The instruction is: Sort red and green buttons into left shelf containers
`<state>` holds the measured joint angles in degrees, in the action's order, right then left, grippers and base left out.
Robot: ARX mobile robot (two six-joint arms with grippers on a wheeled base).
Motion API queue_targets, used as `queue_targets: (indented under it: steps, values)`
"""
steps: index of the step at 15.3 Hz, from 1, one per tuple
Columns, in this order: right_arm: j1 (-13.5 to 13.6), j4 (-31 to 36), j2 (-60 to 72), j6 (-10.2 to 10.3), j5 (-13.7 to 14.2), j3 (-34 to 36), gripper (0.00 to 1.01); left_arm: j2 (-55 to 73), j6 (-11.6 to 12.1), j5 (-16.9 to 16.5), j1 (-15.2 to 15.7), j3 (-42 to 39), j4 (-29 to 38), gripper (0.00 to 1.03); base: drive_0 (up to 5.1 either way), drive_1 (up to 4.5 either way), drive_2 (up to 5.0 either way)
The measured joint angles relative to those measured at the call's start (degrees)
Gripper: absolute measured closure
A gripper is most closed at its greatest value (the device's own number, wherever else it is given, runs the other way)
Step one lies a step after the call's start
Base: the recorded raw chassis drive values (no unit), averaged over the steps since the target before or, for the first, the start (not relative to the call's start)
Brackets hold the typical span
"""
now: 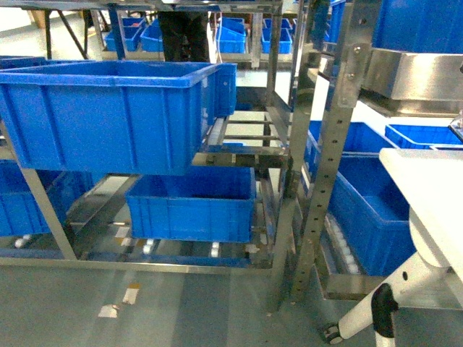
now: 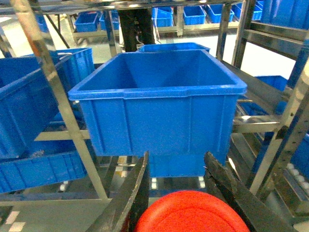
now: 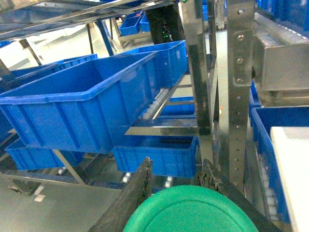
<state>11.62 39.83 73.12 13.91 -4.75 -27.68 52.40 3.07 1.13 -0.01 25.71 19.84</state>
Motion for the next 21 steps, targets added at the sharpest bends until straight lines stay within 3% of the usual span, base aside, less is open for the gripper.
queue_targets:
  steps: [21]
  values:
    - [0.0, -0.1, 0.0, 0.0, 0.0, 0.0, 0.74, 0.0, 0.0, 0.1, 0.0, 0.0, 0.0, 0.72, -5.0, 2.41, 2.4]
